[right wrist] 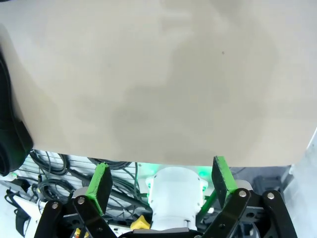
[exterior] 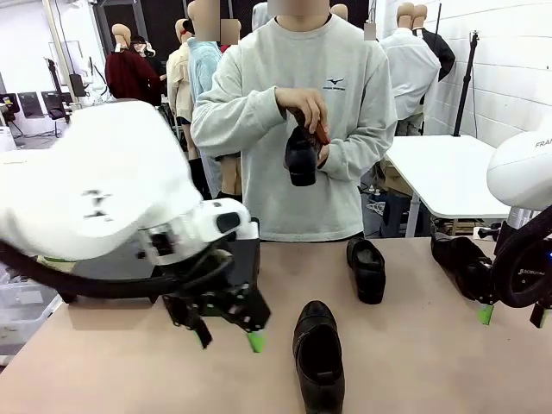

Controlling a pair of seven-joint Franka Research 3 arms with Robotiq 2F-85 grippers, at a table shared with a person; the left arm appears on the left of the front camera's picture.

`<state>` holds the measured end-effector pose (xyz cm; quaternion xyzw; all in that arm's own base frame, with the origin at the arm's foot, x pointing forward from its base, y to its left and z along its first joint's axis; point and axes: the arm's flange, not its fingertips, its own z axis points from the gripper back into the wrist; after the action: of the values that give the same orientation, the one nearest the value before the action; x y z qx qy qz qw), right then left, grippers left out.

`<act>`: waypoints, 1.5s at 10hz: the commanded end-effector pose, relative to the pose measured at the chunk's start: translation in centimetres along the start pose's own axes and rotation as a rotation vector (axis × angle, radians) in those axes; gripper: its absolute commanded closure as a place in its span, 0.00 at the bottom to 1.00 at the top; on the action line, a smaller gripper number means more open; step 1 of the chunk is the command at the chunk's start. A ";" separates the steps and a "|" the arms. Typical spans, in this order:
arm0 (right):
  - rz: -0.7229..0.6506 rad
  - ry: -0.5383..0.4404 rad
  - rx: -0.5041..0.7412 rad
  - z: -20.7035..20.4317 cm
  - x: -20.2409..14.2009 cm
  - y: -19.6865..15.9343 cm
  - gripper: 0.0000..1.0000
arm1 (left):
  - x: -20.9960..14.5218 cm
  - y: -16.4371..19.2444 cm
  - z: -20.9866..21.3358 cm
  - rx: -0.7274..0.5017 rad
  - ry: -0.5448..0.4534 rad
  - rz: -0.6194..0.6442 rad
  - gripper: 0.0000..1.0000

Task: Organize the shoes by placing them on the stand.
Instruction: Place the Shoe from the middle of the table onto the Shoes Stand.

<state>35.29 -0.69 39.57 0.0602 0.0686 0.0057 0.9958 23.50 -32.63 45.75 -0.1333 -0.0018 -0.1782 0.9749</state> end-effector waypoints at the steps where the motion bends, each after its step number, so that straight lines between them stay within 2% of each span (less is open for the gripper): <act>1: -0.008 0.001 -0.004 0.0 0.0 0.2 0.00 | 2.9 -1.3 0.0 -0.008 0.004 0.123 0.00; 2: -0.008 0.001 -0.004 0.0 0.0 0.2 0.00 | 3.8 -2.2 -1.1 0.025 0.010 0.188 0.00; 4: -0.008 0.001 -0.004 0.0 0.0 0.2 0.00 | 5.9 -5.0 -2.8 0.045 0.067 0.190 0.00; 5: -0.008 0.001 -0.004 0.0 0.0 0.2 0.00 | 7.2 -5.0 -3.5 0.083 0.086 0.213 0.00; 7: -0.008 0.001 -0.004 0.0 0.0 0.2 0.00 | 8.1 -4.9 -5.0 0.049 0.178 0.261 0.00; 9: -0.008 0.001 -0.004 0.0 0.0 0.2 0.00 | 9.3 -4.0 -7.1 0.126 0.145 0.321 0.00; 12: -0.008 0.001 -0.004 0.0 0.0 0.2 0.00 | 9.1 -4.4 -8.9 0.140 0.102 0.322 0.00; 15: -0.008 0.001 -0.004 0.0 0.0 0.2 0.00 | 9.0 -3.4 -8.3 0.121 0.138 0.309 0.00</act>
<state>35.28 -0.68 39.62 0.0602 0.0681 0.0058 0.9958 30.24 -41.43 38.69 -0.0635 0.0733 -0.0361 0.9946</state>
